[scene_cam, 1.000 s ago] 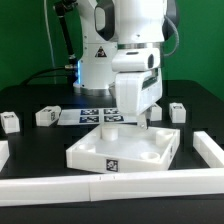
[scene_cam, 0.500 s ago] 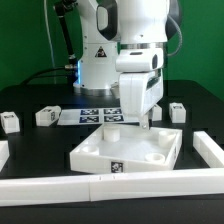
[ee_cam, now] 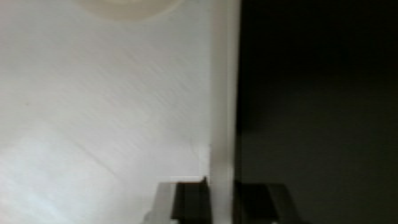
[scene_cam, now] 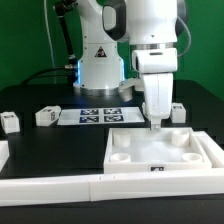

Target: Assemble square table

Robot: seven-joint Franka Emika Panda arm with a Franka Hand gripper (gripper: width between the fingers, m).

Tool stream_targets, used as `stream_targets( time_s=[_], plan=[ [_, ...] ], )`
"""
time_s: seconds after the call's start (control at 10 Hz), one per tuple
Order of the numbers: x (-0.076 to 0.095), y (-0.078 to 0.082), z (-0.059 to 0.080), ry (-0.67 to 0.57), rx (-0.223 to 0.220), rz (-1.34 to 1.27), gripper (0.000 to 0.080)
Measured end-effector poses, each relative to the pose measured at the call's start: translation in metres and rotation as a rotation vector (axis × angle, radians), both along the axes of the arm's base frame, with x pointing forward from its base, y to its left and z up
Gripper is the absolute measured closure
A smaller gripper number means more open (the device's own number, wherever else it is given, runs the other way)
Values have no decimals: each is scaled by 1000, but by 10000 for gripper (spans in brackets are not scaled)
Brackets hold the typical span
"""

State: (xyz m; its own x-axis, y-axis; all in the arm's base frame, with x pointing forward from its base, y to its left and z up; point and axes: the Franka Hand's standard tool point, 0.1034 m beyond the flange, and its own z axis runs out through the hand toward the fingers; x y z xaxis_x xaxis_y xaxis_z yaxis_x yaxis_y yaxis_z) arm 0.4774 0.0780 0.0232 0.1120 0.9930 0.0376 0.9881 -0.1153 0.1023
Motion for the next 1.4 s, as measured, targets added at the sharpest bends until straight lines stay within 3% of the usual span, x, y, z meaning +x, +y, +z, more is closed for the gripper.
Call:
stream_targets(
  time_s=[1.0,1.1,1.2,1.3,1.4],
  plan=[
    [15,-2,-1,-29,-11,123,741],
    [15,-2,-1,-28,-11,123,575],
    [15,-2,-1,-28,-11,122,575],
    [15,-2,-1,-27,-11,122,374],
    [14,-2,-2,-27,-11,122,241]
  ],
)
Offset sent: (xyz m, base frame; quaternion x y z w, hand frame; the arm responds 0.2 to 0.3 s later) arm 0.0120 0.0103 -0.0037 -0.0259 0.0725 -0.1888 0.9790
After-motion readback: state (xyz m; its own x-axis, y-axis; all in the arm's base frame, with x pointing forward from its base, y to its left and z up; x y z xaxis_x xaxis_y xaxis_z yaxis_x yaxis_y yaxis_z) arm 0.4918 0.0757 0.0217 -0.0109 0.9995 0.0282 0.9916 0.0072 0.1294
